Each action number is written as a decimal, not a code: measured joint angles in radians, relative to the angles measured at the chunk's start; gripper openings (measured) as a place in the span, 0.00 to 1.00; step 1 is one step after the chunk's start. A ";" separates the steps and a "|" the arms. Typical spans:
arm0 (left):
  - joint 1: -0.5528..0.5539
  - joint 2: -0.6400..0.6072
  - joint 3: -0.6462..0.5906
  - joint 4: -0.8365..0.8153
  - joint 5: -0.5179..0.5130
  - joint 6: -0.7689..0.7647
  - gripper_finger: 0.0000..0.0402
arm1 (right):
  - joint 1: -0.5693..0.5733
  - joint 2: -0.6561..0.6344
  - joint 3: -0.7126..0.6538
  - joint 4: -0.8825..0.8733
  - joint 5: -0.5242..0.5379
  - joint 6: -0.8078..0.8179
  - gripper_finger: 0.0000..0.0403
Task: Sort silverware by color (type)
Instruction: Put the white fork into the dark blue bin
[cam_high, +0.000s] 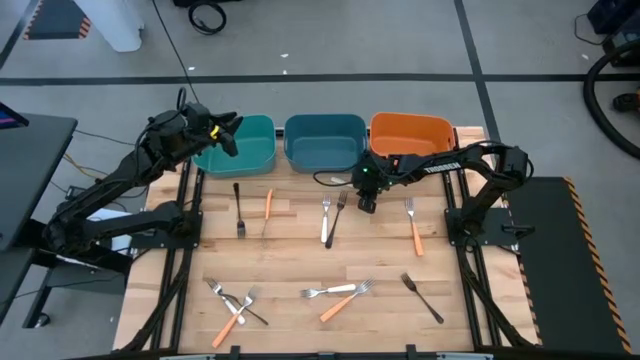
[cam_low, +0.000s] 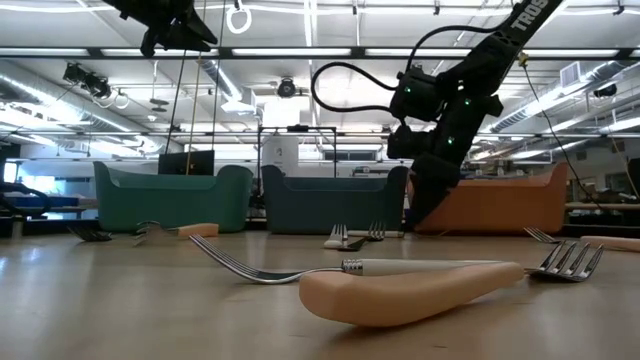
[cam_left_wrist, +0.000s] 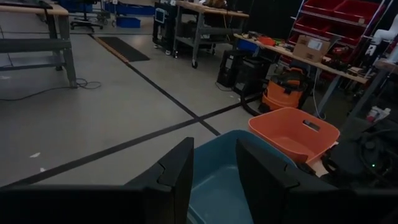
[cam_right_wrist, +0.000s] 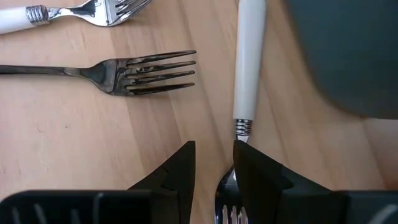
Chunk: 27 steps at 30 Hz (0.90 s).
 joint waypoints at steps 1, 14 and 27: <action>0.000 0.000 0.000 0.000 0.000 0.000 0.32 | 0.000 0.000 0.000 -0.003 0.000 0.000 0.29; 0.000 0.000 0.000 0.000 0.000 0.000 0.32 | 0.000 0.000 -0.043 -0.012 0.009 -0.002 0.29; 0.000 0.000 0.000 0.000 0.000 0.000 0.32 | 0.000 -0.001 -0.017 0.036 0.018 0.010 0.29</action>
